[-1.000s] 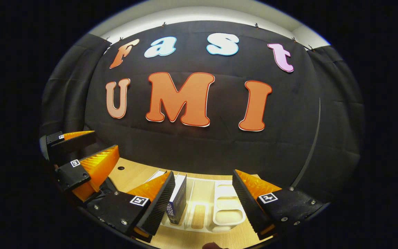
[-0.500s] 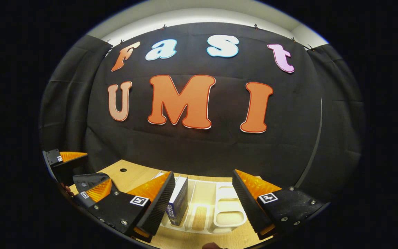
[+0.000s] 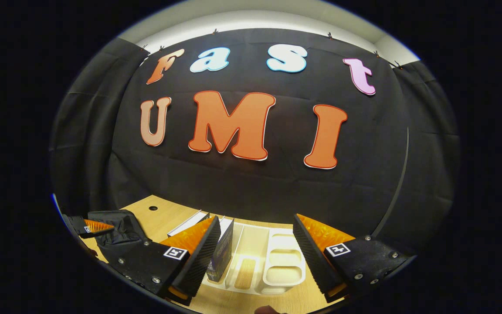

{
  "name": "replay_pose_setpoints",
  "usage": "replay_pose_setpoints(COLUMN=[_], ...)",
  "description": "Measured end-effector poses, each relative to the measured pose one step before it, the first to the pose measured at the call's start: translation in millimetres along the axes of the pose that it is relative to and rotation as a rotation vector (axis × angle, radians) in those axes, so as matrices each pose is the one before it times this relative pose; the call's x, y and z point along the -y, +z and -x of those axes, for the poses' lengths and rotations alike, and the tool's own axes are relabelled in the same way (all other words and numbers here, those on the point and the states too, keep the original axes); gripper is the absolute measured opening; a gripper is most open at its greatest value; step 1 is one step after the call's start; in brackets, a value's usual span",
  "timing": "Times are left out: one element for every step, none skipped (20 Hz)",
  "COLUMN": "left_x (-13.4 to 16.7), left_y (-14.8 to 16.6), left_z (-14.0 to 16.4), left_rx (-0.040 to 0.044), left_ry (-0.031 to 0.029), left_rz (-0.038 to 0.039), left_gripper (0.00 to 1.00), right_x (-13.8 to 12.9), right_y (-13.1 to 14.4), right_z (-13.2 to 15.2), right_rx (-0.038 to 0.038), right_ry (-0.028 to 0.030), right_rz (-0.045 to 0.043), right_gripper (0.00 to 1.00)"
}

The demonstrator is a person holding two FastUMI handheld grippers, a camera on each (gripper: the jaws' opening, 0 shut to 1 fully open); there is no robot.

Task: Open the schoolbag, grab two books from the bookshelf and put them into the schoolbag.

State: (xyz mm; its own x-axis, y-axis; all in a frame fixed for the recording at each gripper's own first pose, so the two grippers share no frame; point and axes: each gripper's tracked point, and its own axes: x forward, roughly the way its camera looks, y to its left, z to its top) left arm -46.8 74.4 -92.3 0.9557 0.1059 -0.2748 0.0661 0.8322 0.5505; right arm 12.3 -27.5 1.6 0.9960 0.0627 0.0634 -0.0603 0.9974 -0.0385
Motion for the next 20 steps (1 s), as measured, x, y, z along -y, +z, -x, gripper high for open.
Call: replay_pose_setpoints(left_x=[-1.37,0.90,-0.22,-1.20,1.70,1.74,1.35,3.23,6.12,10.75,6.07,4.69,2.41,3.04,2.31,0.60,0.27,0.80,-0.97,-1.11], left_y=[-4.55,-8.07,-5.44,-5.13,-8.50,-6.43,-7.17,-7.12,-6.46,-11.02,-6.59,-6.17,-4.34,-7.06,-3.44,-4.62,-3.18,-5.42,-2.38,-4.09], left_z=[-2.52,-1.43,-1.74,-2.34,-2.34,-1.04,-2.06,-2.19,-1.98,-1.41,-2.43,-1.38,-1.02,-0.39,-1.65,-1.36,-1.55,-1.09,-0.95,0.33], left_rx=[-0.02136,-0.02395,-0.02156,-0.01856,-0.02515,-0.01624,-0.01433,-0.01718,-0.01863,-0.02487,-0.01323,-0.01522,-0.01443,-0.01297,-0.01012,-0.01220,-0.01294,-0.01619,-0.00627,-0.01151], left_ry=[-0.00653,-0.00355,-0.00578,0.00183,-0.00731,-0.00732,-0.01134,-0.00550,-0.00908,-0.00868,-0.00466,-0.00510,-0.00146,-0.00392,0.00240,0.00222,0.00704,0.00648,0.01310,0.01458], left_rz=[-0.02692,-0.01944,-0.01663,-0.01978,-0.01849,-0.02037,-0.01496,-0.01730,-0.01184,-0.01526,-0.01075,-0.00803,-0.00765,-0.00786,-0.00829,-0.00896,-0.00851,-0.00455,-0.00418,-0.00483], left_gripper=[0.98,0.98,0.98,0.98,0.98,0.98,0.98,0.98,0.97,0.98,0.98,0.98,0.97,0.97,0.97,0.98,0.97,0.97,0.97,0.97], right_x=[3.09,2.80,2.23,3.40,1.61,3.73,2.41,2.88,1.79,2.15,3.22,1.07,1.83,2.01,1.77,1.49,1.41,0.55,1.55,1.72], right_y=[-0.71,-0.07,-0.79,-0.52,-0.25,-1.31,0.53,-0.17,-0.85,-0.27,-0.84,-1.63,-0.76,-0.74,0.35,-0.16,-0.61,0.71,-0.89,-0.76], right_z=[-0.20,1.27,0.30,0.66,-0.54,0.42,0.07,-0.62,0.23,0.73,-0.28,0.16,-0.24,-0.28,-0.14,0.14,0.48,0.24,0.03,-0.22], right_rx=[-0.00091,-0.00022,-0.00010,-0.00075,-0.00139,-0.00091,0.00098,-0.00023,0.00090,0.00008,-0.00149,-0.00392,-0.00083,-0.00028,0.00080,0.00034,-0.00099,0.00156,-0.00094,-0.00152], right_ry=[-0.00794,-0.00404,-0.00254,-0.00347,-0.00296,-0.00704,-0.00175,-0.00598,-0.00169,-0.00581,-0.00316,0.00048,-0.00187,-0.00133,-0.00422,0.00080,-0.00227,0.00222,-0.00155,-0.00180], right_rz=[0.00055,-0.00211,-0.00452,-0.00359,-0.00099,0.00046,-0.00218,-0.00001,-0.00156,0.00021,-0.00224,-0.00439,-0.00291,-0.00112,0.00121,-0.00055,-0.00006,-0.00194,-0.00003,-0.00047], right_gripper=[0.99,0.99,0.99,0.99,0.99,0.99,0.99,0.99,0.99,0.99,0.99,0.99,0.99,0.99,0.99,0.99,0.99,0.99,0.99,0.99])
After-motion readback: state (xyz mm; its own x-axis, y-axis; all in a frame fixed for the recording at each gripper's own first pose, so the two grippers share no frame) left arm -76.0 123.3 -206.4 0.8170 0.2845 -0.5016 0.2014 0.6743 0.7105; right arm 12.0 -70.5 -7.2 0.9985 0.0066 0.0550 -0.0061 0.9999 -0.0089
